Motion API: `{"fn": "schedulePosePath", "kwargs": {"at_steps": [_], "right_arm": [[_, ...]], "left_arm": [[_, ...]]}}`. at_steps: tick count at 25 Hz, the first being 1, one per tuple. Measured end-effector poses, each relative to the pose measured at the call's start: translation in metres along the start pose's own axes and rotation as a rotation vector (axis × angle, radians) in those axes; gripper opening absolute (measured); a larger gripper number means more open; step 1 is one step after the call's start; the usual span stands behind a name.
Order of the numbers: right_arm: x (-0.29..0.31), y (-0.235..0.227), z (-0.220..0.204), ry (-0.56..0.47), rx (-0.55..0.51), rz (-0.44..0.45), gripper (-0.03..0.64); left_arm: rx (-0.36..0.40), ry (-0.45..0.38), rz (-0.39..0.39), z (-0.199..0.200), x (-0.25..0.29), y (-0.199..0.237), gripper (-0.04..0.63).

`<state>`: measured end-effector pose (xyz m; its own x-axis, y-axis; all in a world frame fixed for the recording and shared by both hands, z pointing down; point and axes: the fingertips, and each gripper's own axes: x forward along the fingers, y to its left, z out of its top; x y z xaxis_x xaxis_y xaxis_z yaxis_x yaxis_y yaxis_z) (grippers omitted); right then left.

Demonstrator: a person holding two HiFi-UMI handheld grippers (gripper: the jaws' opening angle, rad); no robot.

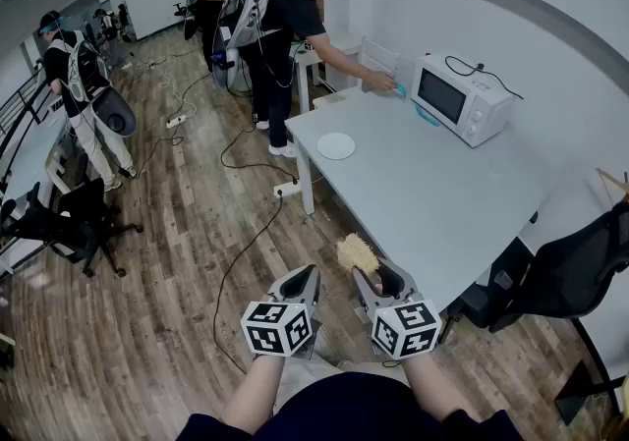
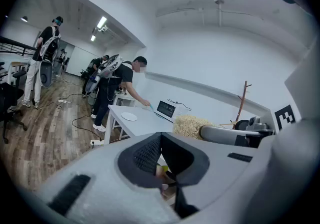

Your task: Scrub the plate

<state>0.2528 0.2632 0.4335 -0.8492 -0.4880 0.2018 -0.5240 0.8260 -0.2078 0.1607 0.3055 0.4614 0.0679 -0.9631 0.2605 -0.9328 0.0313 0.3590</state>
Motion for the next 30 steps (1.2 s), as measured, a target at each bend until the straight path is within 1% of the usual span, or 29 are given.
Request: {"fn": "schedulePosePath", "kwargs": {"at_steps": [14,23,30], "right_arm": [[0.008,-0.02,0.005,-0.011,-0.011,0.006,0.178],[0.009,-0.039,0.002,-0.006,0.004,0.006,0.178],[0.023,-0.041,-0.007,0.031,0.027,0.025,0.178]], "left_arm": [[0.009,0.005,0.005,0.001,0.023,-0.003,0.018],[0.01,0.016,0.009,-0.001,0.04,-0.009,0.018],[-0.003,0.024,0.038,-0.005,0.041,-0.002,0.018]]}}
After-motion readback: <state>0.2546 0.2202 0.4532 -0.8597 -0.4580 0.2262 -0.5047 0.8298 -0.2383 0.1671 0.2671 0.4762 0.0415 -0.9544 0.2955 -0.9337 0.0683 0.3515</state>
